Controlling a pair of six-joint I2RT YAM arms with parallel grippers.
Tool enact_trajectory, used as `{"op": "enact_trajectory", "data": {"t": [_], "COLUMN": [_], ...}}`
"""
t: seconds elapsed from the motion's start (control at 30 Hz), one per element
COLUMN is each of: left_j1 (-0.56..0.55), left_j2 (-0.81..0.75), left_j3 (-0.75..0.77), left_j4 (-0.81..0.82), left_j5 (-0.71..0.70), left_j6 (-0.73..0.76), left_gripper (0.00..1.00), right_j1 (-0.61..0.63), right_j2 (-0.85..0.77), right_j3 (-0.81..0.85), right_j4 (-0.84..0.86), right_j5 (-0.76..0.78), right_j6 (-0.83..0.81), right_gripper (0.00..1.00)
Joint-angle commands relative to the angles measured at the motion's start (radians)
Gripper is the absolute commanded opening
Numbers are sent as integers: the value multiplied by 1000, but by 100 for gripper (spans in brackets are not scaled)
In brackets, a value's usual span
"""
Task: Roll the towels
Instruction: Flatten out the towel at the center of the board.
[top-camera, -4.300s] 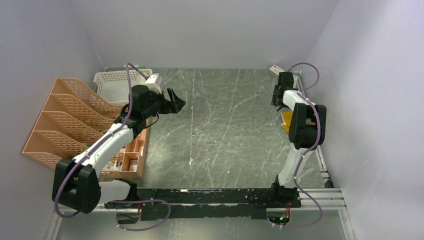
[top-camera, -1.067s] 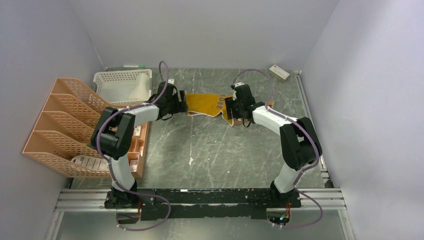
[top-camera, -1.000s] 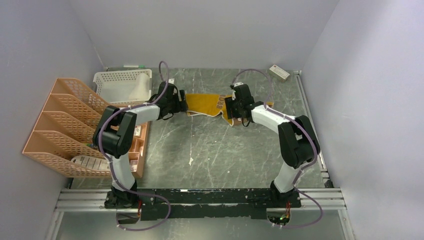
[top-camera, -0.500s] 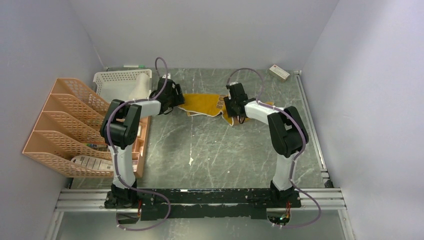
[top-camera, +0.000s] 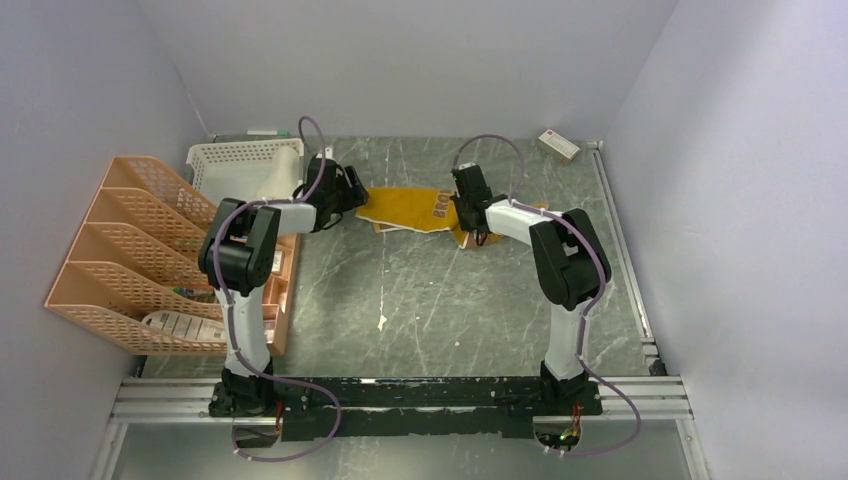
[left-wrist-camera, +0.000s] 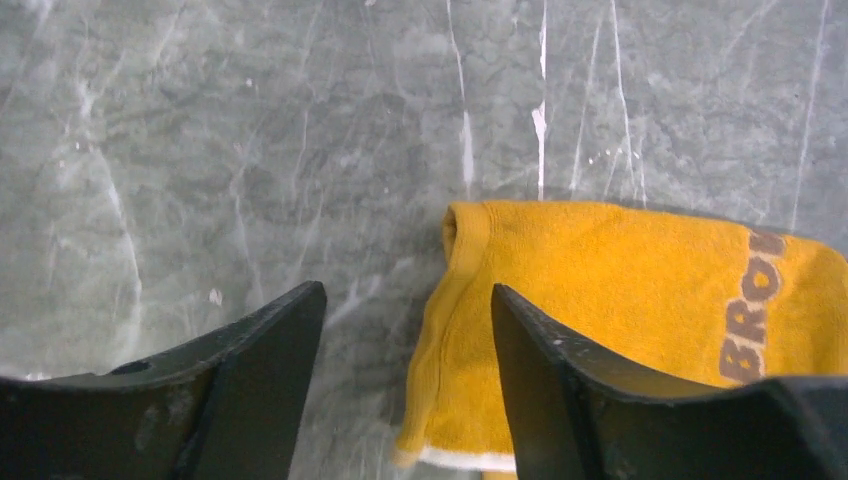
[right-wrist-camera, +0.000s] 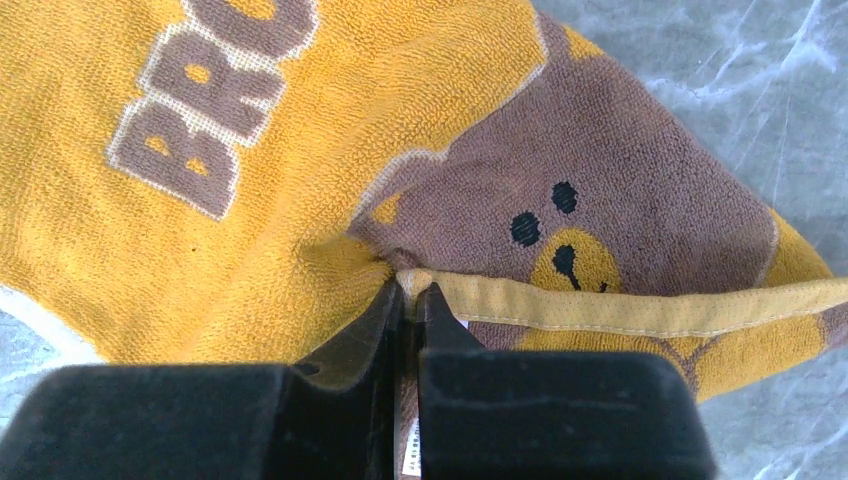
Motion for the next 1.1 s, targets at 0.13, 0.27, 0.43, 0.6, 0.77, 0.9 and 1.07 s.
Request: {"op": "enact_trajectory", "data": {"t": [0.13,0.27,0.43,0.6,0.77,0.9,1.07], "left_j1": [9,9,9,9,9,9,9], "left_j2": [-111,-130,-80,-18,6,0,-47], "left_j3": [-136,-178,-159,-118,-90,-108,-194], "left_j4": [21,56,91,122,123,98,107], "left_j5": [56,81,119,147,178,177,170], "left_j6": [-27,-44,-72,-108,-126,-126,-131], "left_gripper": [84,84,83,79,67,64,67], "right_j1": [3,3,3,2,3,2,2], "right_j2": [-81,-154,-212,-227,-229,-225,-222], "right_j3": [-10,-47,-80,-96,-103,-99,-96], "right_j4": [-29,-24,-30,-44,-50,-53,-49], "right_j5": [54,46,33,33,27,28,19], "right_j6": [36,45,50,47,44,40,40], "right_gripper": [0,0,0,0,0,0,0]}}
